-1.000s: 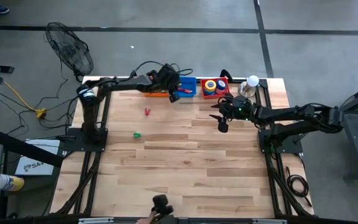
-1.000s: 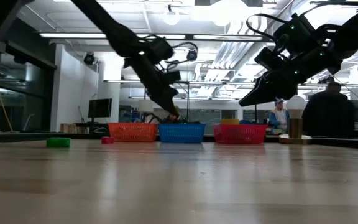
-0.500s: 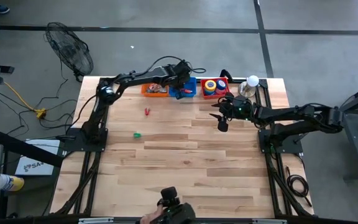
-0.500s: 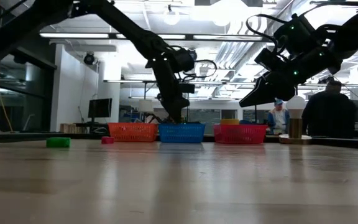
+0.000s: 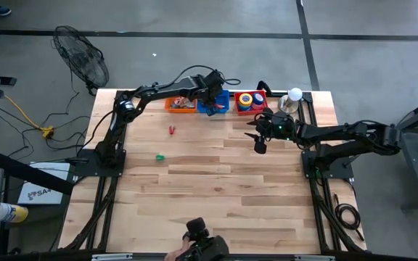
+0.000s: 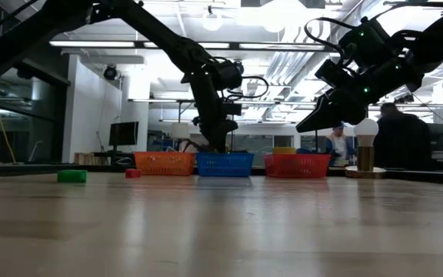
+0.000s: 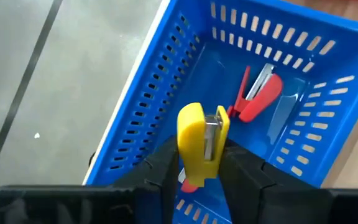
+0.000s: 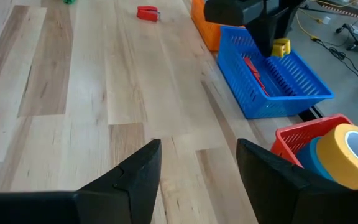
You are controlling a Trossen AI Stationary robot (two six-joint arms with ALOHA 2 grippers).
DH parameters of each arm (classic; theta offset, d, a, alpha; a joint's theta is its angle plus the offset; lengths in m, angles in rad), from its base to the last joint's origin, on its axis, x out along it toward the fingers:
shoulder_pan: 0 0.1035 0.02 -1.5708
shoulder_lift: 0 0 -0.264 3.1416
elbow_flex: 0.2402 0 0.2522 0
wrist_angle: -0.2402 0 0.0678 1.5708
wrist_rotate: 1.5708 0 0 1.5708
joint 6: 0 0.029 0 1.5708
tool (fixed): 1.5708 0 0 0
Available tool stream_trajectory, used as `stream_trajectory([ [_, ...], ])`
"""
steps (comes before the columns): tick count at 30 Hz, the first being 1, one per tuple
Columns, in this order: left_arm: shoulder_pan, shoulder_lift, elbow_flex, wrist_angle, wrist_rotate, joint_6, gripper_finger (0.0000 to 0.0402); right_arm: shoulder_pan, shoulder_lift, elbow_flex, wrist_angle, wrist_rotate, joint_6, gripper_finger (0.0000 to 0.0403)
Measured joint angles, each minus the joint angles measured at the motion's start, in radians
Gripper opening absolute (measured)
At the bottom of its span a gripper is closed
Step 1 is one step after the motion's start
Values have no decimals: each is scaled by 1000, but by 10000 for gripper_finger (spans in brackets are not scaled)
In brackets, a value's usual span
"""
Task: Pick and place Stapler, Stapler remover, tape
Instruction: Put the yellow stapler into the blue bin, then put the red stapler into the blue bin
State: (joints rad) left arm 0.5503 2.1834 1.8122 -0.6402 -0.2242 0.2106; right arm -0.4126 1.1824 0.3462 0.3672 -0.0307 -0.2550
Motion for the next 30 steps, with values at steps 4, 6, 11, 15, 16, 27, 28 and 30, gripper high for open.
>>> stream_trajectory([
  [4, 0, 0, 0, -2, -3, -6, 122, 0, 0, 0, 0, 0, 0, 199],
  [6, 0, 0, 0, -4, -3, -6, 133, 0, 0, 0, -2, 0, 0, 199],
  [11, 0, 0, 0, -7, -4, -5, 155, 0, 0, 0, -6, 0, 0, 199],
  [15, 0, -11, -2, -38, -38, 20, 169, 0, 0, 0, -12, 0, 1, 199],
  [16, 0, -20, -2, -52, -51, 25, 171, 0, 0, 0, -13, 0, 1, 199],
  [27, 0, -184, 0, -384, -21, 21, 172, 0, 0, 0, -25, 1, -7, 199],
  [28, 0, -192, 0, -428, -18, 13, 172, 0, 0, 0, -31, 1, -7, 199],
  [30, 0, -205, 0, -505, 5, -12, 172, 0, 0, 0, -35, 1, -11, 199],
])
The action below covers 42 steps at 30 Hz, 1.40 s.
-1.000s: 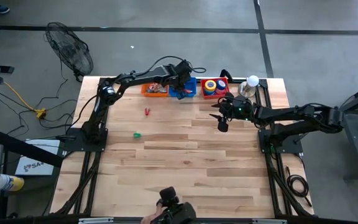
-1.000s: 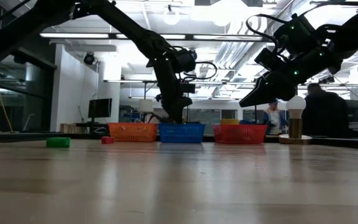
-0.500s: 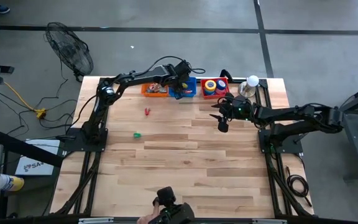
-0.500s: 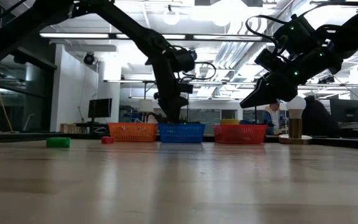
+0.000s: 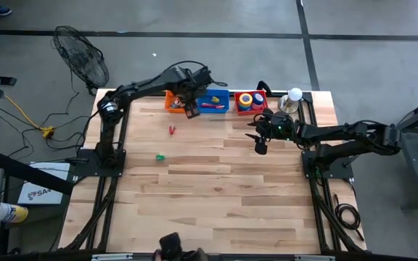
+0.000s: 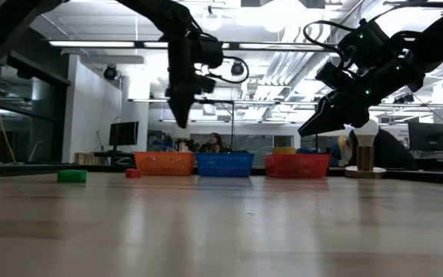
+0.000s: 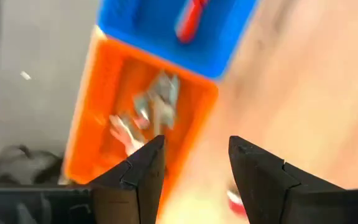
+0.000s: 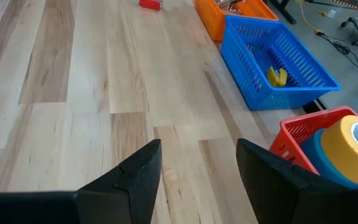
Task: Pick and place Stapler, Stapler remover, tape
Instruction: Put the red stapler into the blue bin
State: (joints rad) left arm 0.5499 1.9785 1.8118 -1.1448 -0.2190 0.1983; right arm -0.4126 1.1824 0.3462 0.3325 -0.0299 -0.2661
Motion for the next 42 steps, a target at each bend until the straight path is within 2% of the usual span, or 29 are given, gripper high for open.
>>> stream_trajectory([
  [3, 0, -13, -6, -79, 49, -39, 172, 0, 0, 0, 0, 0, -4, 199],
  [10, 0, -23, -98, -132, 54, -158, 172, 0, 0, 0, -6, 0, -4, 199],
  [13, -3, -44, -174, -140, 33, -273, 172, 0, 0, 0, -15, 0, -4, 199],
  [17, -18, -110, -313, -127, -34, -500, 172, 0, 0, 0, -16, 0, -4, 199],
  [21, -58, -202, -479, -48, -110, -686, 172, 0, 0, 0, -16, 0, -3, 199],
  [28, -162, -350, -699, 205, -133, -952, 172, 0, 0, 0, -15, -5, 1, 199],
  [32, -213, -376, -760, 304, -141, -1098, 172, 1, 0, 0, -15, -5, 7, 199],
  [37, -246, -364, -802, 340, -190, -1263, 172, 1, 0, 0, -15, -15, 22, 199],
  [42, -243, -362, -842, 374, -233, -1337, 172, 1, 0, 0, -15, -35, 23, 199],
])
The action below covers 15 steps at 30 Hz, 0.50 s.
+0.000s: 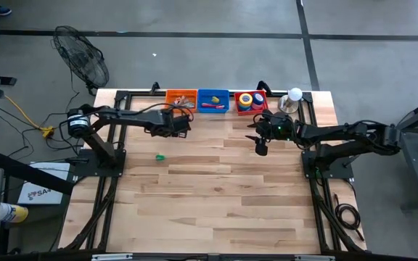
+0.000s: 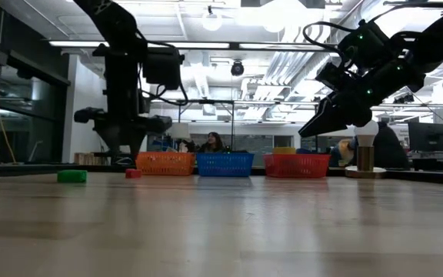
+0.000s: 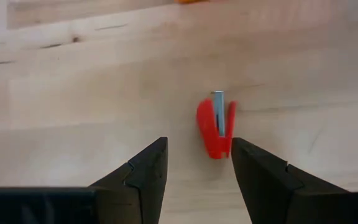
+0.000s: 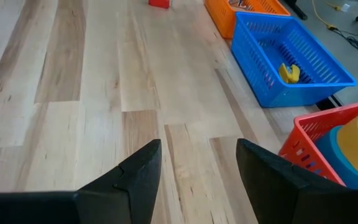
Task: Pick and place Stapler, Stapler remover, tape
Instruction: Put the red stapler into the blue bin
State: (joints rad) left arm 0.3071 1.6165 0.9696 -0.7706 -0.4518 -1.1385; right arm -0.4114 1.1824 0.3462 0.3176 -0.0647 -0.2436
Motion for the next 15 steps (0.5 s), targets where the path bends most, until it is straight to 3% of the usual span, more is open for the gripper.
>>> stream_trajectory([
  [8, 0, 2, -55, 142, -5, 20, 176, 0, 0, 0, -1, -3, 9, 199],
  [15, 0, 4, -55, 164, -11, 42, 225, 0, 0, 0, -1, -4, 19, 199],
])
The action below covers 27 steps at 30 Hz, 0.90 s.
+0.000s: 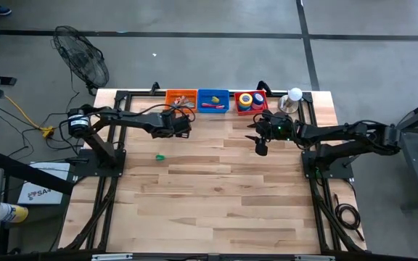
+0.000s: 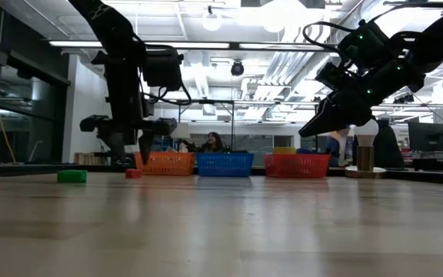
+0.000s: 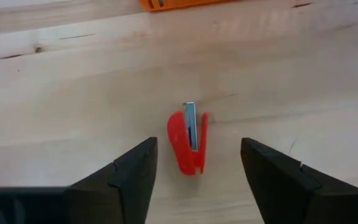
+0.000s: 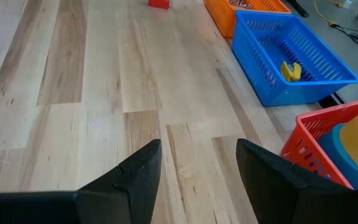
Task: Pick and place Stapler, Stapler remover, tape
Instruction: Put the red stapler into the blue bin
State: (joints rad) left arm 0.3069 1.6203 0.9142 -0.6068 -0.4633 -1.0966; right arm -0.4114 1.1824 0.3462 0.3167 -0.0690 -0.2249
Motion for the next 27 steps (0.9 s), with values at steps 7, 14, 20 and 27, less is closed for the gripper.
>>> stream_trajectory([
  [7, 0, 22, 0, 18, -7, 0, 248, 0, 0, 0, 0, -2, 0, 199],
  [14, 0, 112, 3, 38, -23, -5, 248, 0, 0, 0, -2, -7, 0, 199],
  [20, 0, 129, 4, 50, -43, -11, 248, 0, 0, 0, -4, -7, 0, 199],
  [27, 0, 130, 3, 55, -43, -11, 243, 0, 0, 0, -4, -7, 0, 199],
])
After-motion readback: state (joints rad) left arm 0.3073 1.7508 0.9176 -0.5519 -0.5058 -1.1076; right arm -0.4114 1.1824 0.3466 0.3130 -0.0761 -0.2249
